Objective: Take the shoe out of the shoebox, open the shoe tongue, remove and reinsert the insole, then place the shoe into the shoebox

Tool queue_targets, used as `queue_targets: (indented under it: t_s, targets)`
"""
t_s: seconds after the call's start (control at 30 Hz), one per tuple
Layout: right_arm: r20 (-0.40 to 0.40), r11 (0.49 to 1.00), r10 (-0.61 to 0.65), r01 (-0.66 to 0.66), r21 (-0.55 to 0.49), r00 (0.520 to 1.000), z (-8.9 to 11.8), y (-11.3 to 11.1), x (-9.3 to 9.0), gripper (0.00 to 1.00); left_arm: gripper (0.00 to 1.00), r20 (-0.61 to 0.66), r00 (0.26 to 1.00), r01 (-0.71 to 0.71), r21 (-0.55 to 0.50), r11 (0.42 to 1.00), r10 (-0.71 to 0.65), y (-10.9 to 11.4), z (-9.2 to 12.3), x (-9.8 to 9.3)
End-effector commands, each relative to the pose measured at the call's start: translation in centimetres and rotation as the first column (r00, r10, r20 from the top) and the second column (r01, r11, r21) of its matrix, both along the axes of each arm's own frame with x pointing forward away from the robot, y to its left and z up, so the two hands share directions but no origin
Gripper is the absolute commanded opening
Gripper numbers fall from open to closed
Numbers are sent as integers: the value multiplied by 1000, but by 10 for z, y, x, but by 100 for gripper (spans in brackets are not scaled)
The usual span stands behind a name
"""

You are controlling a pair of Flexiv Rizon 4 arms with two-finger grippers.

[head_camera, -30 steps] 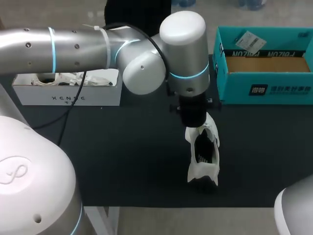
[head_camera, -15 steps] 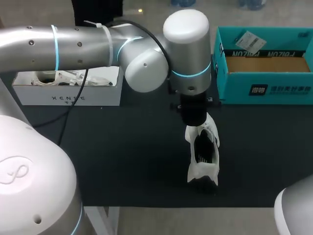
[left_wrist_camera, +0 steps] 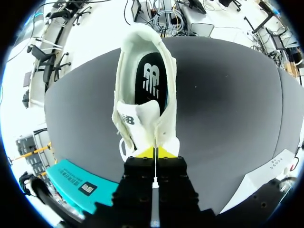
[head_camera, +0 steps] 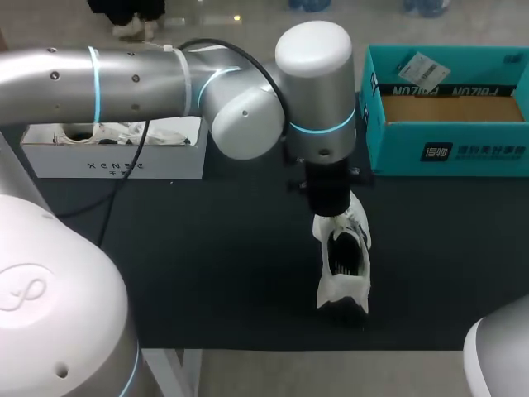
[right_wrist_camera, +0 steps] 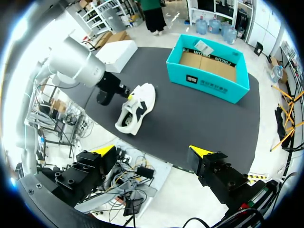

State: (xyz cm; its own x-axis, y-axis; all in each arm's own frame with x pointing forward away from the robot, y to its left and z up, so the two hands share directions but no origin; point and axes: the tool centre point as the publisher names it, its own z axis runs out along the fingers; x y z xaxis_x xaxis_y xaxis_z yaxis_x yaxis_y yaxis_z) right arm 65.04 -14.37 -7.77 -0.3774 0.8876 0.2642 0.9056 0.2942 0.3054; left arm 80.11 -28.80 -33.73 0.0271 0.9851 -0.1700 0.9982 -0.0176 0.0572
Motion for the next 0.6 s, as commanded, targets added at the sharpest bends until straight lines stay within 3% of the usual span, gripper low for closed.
queue_targets:
  t_s: [0.03,0.17,0.2,0.23,0.6]
  targets:
    - [-8,1000,1,-1,-2,1000,2,1,3,100,0,9,993,-117,46,992,116,13,23,-8]
    - [-8,1000,1,-1,-2,1000,2,1,3,100,0,41,971,-236,56,970,234,27,36,-13]
    - [-8,1000,1,-1,-2,1000,2,1,3,100,11,29,967,-254,46,966,253,29,38,-14]
    - [-8,1000,1,-1,-2,1000,2,1,3,100,100,-17,953,-302,20,953,302,32,43,-16]
    - [-8,1000,1,-1,-2,1000,2,1,3,100,100,-17,953,-302,20,953,302,32,43,-16]
